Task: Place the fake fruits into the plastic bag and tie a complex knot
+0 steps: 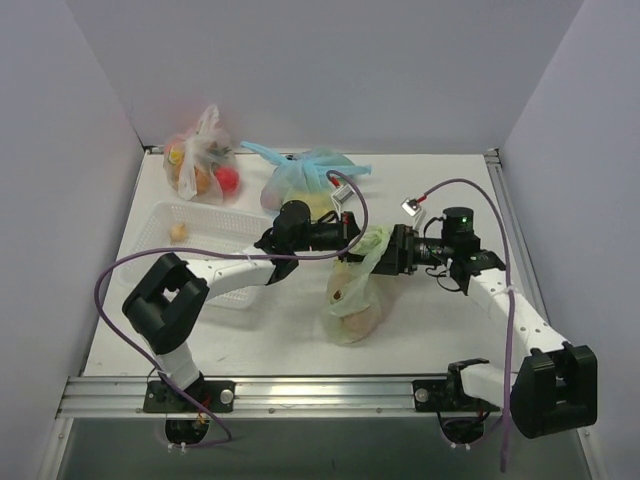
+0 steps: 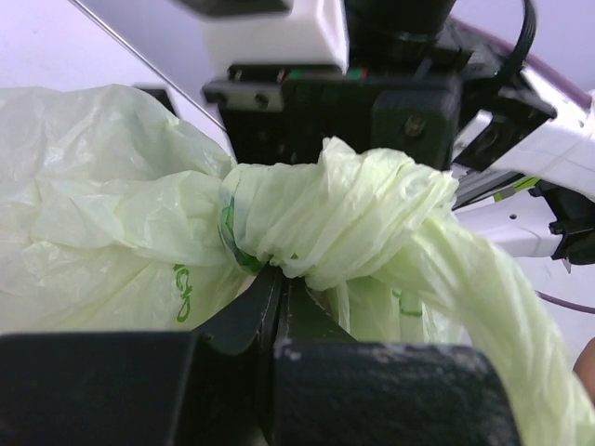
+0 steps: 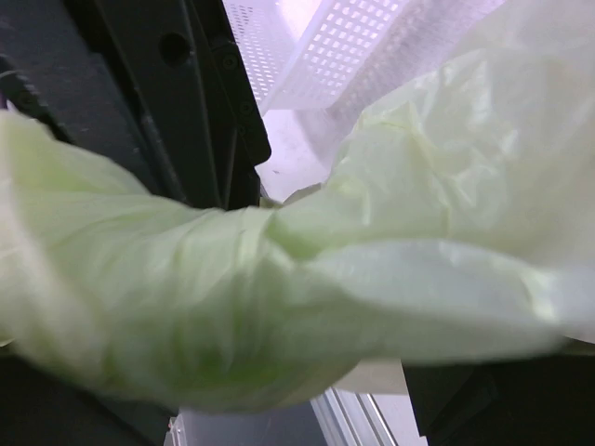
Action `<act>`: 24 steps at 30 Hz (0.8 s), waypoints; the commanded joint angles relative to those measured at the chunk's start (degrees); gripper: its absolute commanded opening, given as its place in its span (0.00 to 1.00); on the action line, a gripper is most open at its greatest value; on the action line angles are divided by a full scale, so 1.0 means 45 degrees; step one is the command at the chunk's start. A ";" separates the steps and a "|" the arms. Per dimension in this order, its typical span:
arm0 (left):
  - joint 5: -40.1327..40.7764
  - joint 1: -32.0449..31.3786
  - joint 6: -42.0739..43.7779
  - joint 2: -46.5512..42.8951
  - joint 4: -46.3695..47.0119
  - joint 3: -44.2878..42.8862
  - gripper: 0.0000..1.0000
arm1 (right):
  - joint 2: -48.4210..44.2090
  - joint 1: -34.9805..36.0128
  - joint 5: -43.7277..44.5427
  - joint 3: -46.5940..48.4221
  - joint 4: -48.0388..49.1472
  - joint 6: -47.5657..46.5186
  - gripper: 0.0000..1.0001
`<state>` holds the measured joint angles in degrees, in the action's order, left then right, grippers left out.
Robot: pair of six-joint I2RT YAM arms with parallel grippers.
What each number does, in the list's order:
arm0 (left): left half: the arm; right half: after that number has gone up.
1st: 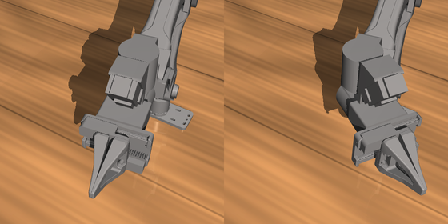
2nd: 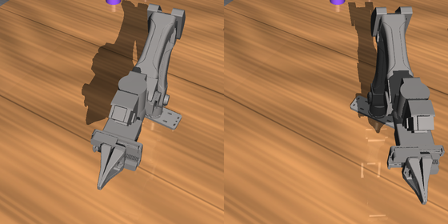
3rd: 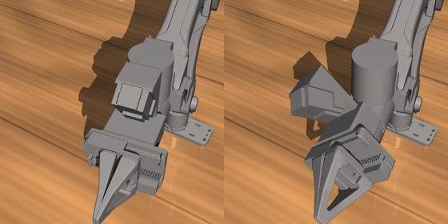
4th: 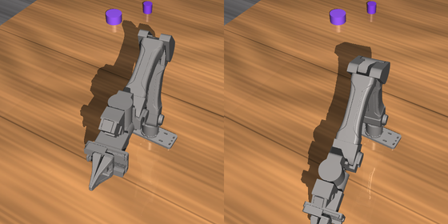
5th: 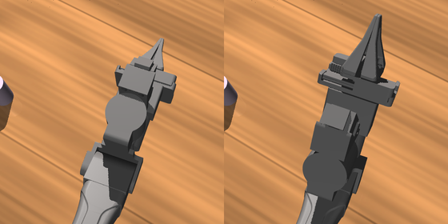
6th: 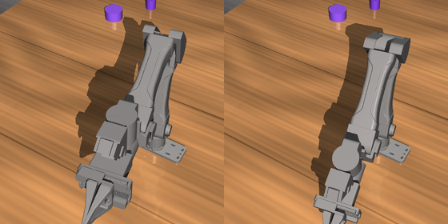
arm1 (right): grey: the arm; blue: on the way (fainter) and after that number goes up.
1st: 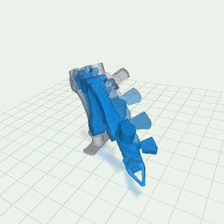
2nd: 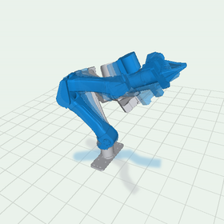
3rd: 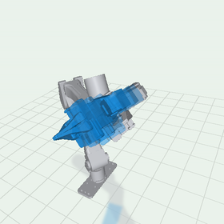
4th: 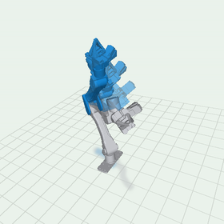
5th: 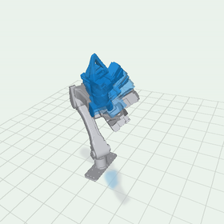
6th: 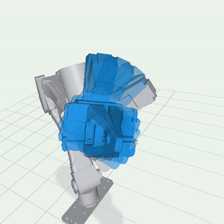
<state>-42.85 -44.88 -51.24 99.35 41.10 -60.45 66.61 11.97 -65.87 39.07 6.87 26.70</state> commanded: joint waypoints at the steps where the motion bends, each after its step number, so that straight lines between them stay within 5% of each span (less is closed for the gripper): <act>1: -0.0575 0.0052 -0.0370 -0.0008 0.1725 0.0112 0.00 | -0.0894 -0.1015 -0.0596 0.1839 -0.3273 -0.2414 0.80; 9: -0.0673 0.0189 -0.0409 -0.0086 0.1784 0.0463 0.00 | -0.1637 -0.3673 -0.1653 0.2490 -0.6840 -0.4507 0.76; 15: -0.0809 0.0209 -0.0312 -0.0164 0.1707 0.0541 0.00 | -0.1092 -0.3928 -0.1125 0.2354 -0.5460 -0.3729 0.46; 24: -0.1005 0.0053 -0.0448 0.0011 0.1589 0.0581 0.00 | -0.0894 -0.3032 -0.1419 0.1652 -0.3813 -0.2203 0.42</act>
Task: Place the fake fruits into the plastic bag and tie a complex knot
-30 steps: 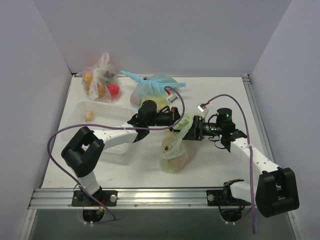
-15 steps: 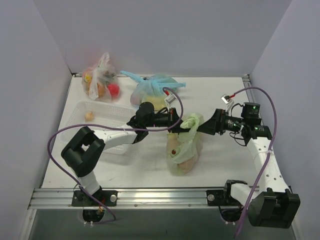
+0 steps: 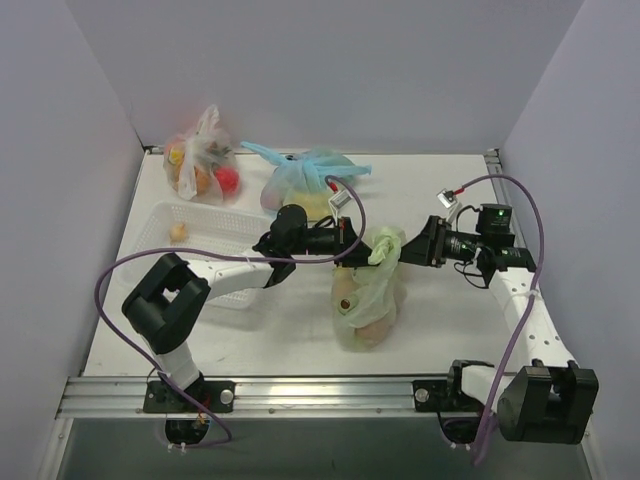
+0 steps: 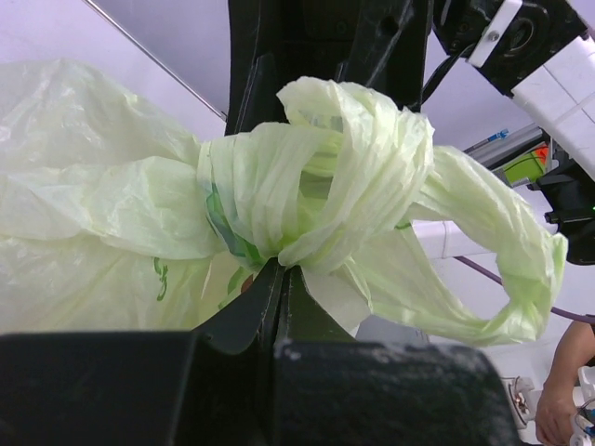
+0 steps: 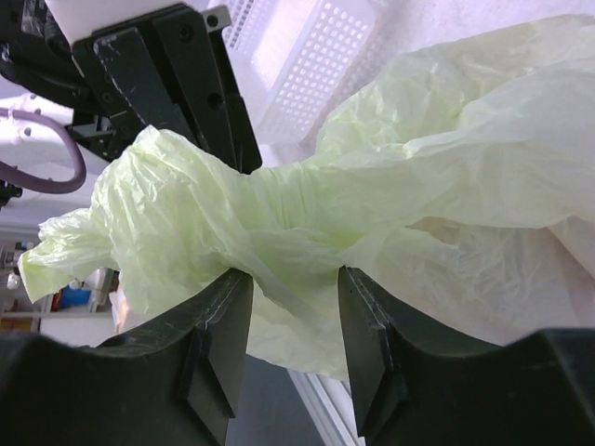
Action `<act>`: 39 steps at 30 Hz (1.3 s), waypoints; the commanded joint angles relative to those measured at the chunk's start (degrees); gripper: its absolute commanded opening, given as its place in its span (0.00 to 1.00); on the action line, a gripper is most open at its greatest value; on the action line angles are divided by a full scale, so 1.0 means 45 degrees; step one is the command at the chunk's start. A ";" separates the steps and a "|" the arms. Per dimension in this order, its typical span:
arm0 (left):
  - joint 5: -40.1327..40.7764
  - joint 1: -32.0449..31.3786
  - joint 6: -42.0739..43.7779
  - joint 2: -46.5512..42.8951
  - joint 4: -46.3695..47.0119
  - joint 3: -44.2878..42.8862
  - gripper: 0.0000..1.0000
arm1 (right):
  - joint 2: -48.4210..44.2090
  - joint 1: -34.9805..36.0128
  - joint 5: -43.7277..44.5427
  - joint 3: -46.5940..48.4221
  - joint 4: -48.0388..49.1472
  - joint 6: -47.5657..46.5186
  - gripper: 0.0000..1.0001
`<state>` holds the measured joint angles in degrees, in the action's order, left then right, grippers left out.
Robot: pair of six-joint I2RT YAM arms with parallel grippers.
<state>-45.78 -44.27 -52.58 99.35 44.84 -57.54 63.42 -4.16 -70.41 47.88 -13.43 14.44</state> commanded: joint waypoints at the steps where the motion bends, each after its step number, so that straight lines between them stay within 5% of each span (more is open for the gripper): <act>1: -0.0354 -0.0142 -0.0249 0.0109 0.0758 -0.0046 0.00 | -0.0264 0.0748 -0.0292 -0.0597 0.0719 0.0503 0.42; 8: 0.0249 -0.0377 -0.0620 0.0636 0.1515 0.0111 0.00 | -0.0811 0.2154 0.0315 -0.1205 0.1110 0.0796 0.31; 16: 0.0329 -0.0201 -0.1323 0.1340 0.2359 -0.1255 0.00 | -0.0227 0.3424 0.0998 -0.1363 0.1793 0.1400 0.40; 19: 0.0388 -0.0162 -0.1460 0.1282 0.2379 -0.1296 0.00 | 0.0048 0.3484 0.0922 -0.1031 0.1658 0.1402 0.57; 26: 0.0310 0.0034 -0.1402 0.0950 0.2379 -0.0691 0.00 | -0.0928 0.1749 0.0495 0.0882 -0.2475 -0.1971 1.00; 35: 0.0271 0.0111 -0.1324 0.0891 0.2379 -0.0573 0.00 | -0.0968 -0.0654 -0.0211 0.2133 -0.6448 -0.5511 0.97; 36: 0.0252 0.0111 -0.1324 0.0871 0.2379 -0.0573 0.00 | -0.0910 -0.1121 -0.0599 0.2134 -0.6488 -0.5571 0.94; 39: 0.0212 0.0111 -0.1324 0.0832 0.2360 -0.0515 0.00 | -0.0364 -0.1982 -0.1499 0.2114 -0.6197 -0.5436 0.65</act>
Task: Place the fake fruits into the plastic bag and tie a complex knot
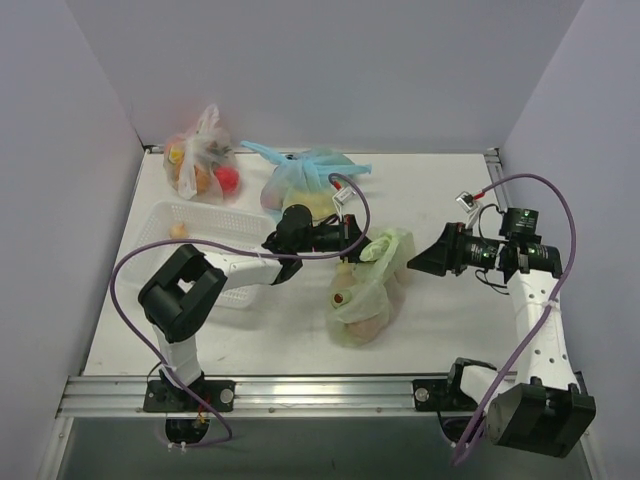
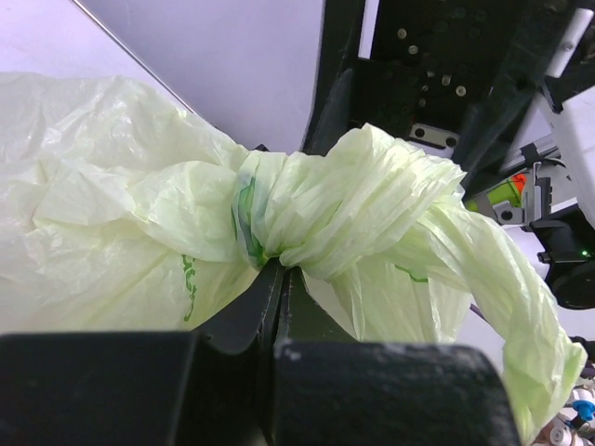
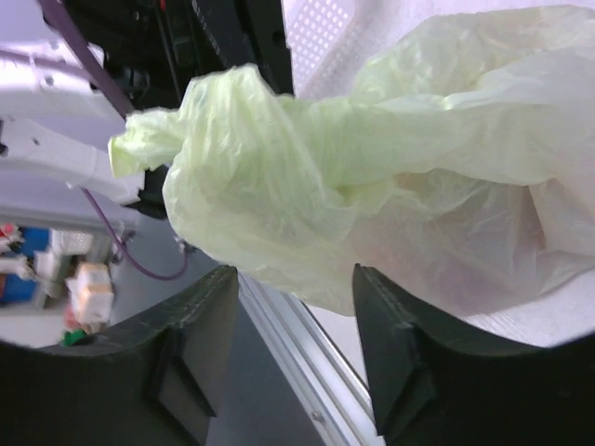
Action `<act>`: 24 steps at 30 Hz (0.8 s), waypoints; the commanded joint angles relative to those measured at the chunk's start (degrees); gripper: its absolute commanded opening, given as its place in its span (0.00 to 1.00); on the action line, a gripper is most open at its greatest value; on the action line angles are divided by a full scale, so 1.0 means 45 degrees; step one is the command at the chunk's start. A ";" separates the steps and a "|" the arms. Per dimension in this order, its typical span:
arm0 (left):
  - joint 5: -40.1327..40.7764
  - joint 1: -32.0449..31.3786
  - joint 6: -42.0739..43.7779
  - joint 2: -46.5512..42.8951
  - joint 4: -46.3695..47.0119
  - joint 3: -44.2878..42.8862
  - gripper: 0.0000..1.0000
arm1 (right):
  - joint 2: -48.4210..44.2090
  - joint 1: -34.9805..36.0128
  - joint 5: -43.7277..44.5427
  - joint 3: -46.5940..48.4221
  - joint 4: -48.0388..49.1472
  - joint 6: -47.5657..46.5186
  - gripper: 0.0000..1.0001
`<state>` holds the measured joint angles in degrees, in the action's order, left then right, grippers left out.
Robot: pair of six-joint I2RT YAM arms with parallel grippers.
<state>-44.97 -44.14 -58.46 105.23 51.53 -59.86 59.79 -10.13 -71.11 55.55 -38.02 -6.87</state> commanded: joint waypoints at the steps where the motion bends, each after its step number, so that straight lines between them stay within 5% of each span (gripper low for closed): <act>1: -0.0006 0.0082 -0.0018 -0.0455 0.0874 0.0058 0.00 | 0.0637 -0.0698 -0.1307 0.0352 0.0236 0.0171 0.48; 4: -0.0026 0.0063 0.0022 -0.0435 0.0874 0.0117 0.00 | 0.0796 -0.0737 -0.0841 -0.0233 0.3025 0.2068 0.10; 6: -0.0045 0.0063 0.0022 -0.0435 0.0854 0.0176 0.00 | 0.0640 -0.0698 -0.0275 -0.0623 0.4146 0.3359 0.01; 13: -0.0143 0.0082 0.0022 -0.0358 0.0893 0.0137 0.00 | 0.1517 0.0354 0.1309 -0.0683 0.5321 0.3832 0.12; 24: -0.0455 0.0082 -0.0134 -0.0474 0.0932 0.0215 0.00 | 0.1245 0.2053 0.0393 -0.1016 0.3958 0.2447 0.25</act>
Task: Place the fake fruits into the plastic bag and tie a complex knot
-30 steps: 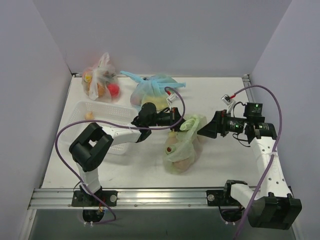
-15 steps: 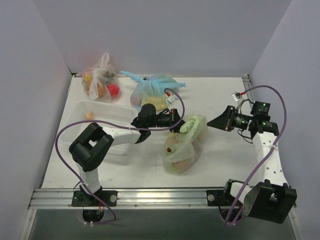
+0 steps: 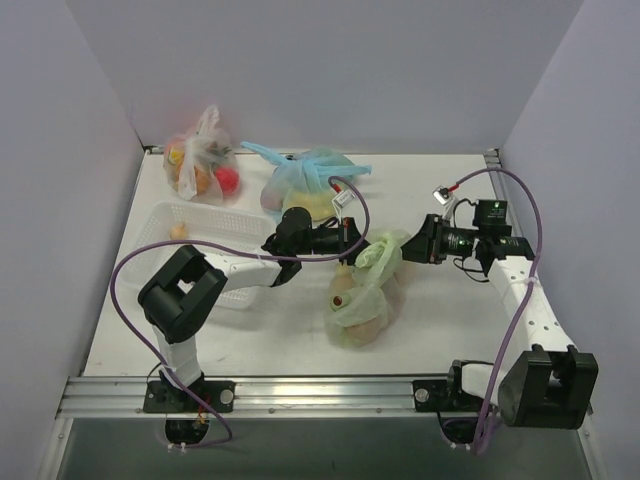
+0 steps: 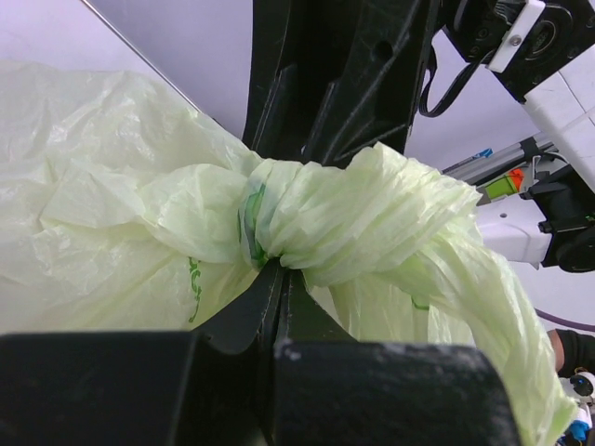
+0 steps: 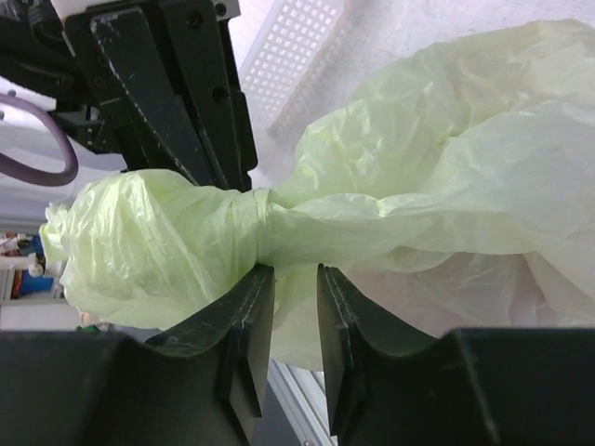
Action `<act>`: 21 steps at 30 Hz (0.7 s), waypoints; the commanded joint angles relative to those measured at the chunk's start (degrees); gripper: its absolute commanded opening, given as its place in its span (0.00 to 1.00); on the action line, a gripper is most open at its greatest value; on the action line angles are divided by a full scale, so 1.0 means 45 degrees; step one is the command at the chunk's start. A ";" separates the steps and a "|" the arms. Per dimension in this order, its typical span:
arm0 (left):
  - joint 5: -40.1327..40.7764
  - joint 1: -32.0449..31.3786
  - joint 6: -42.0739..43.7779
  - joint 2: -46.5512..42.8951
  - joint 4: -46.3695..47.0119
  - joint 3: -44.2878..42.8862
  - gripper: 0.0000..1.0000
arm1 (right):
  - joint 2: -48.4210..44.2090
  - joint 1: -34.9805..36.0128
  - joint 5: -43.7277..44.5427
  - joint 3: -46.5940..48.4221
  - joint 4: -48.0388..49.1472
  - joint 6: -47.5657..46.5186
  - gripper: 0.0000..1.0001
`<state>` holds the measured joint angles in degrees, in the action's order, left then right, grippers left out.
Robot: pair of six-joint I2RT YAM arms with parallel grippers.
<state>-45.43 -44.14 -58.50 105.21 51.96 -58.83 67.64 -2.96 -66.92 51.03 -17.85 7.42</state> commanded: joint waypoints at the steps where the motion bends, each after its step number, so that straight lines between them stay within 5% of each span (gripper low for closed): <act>1: -0.0373 0.0082 -0.0183 -0.0489 0.0893 0.0026 0.00 | -0.0518 0.0579 -0.0559 -0.0011 -0.0662 -0.0770 0.27; 10: -0.0237 0.0004 -0.0300 -0.0509 0.1049 0.0026 0.00 | -0.0050 0.1751 -0.0423 -0.0206 -0.0449 -0.0595 0.52; 21: -0.0978 -0.0582 -0.0984 -0.0157 0.2924 -0.0169 0.00 | 0.0770 0.2863 0.0104 -0.0322 0.2671 0.2079 0.59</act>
<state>-47.11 -44.88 -61.23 105.12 56.66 -58.24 70.15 8.03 -67.53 50.22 -13.72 12.25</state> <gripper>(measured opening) 0.025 0.585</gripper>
